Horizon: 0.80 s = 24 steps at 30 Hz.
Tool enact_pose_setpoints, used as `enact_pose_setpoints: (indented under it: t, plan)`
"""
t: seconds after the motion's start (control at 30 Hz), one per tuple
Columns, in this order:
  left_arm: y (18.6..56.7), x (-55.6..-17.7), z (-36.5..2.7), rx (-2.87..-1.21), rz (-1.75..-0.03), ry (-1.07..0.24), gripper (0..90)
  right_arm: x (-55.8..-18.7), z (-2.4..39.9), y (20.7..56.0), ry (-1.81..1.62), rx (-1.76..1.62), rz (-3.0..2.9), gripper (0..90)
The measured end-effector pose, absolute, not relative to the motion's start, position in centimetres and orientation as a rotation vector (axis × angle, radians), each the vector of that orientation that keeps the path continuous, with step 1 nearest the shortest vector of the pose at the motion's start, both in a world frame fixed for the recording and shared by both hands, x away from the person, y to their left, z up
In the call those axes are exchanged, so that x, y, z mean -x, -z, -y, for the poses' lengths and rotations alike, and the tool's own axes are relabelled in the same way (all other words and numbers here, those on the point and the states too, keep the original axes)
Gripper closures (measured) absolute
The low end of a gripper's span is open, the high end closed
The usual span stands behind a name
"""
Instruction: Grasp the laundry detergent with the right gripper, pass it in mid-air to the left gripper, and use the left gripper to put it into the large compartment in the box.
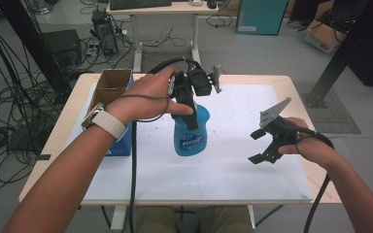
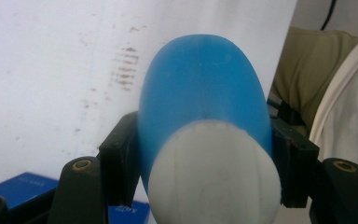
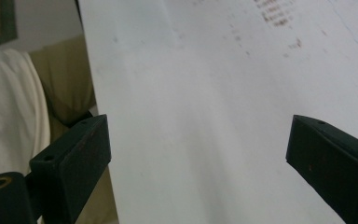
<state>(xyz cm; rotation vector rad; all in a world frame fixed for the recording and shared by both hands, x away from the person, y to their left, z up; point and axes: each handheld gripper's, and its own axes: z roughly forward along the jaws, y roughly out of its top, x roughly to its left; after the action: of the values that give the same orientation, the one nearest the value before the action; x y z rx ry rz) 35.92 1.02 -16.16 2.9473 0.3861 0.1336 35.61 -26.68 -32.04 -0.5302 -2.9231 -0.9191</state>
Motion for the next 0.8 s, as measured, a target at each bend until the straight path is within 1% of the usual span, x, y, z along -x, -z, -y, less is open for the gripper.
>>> enact_pose_setpoints:
  t: [0.07, 0.3, 0.5, 0.67, 0.8]
  plan:
    - [15.6, -36.0, -1.2, -2.93, -0.452, -0.134, 37.4, -35.8, 27.4, 31.8, 0.876, 0.535, 2.955, 6.6]
    - [13.5, -36.9, -2.0, -2.909, -0.579, -0.203, 37.4, -35.9, 29.9, 30.6, 0.767, 0.603, 3.006, 7.0]
    - [11.8, -37.5, -2.8, -2.88, -0.698, -0.243, 37.4, -35.8, 30.9, 29.8, 0.716, 0.652, 3.017, 7.6]
    - [10.3, -38.2, -3.6, -2.833, -0.821, -0.279, 37.4, -35.9, 31.4, 29.5, 0.688, 0.67, 3.031, 7.8]
    - [9.0, -38.7, -4.3, -2.793, -0.889, -0.309, 37.4, -35.9, 31.6, 29.3, 0.647, 0.66, 3.046, 8.3]
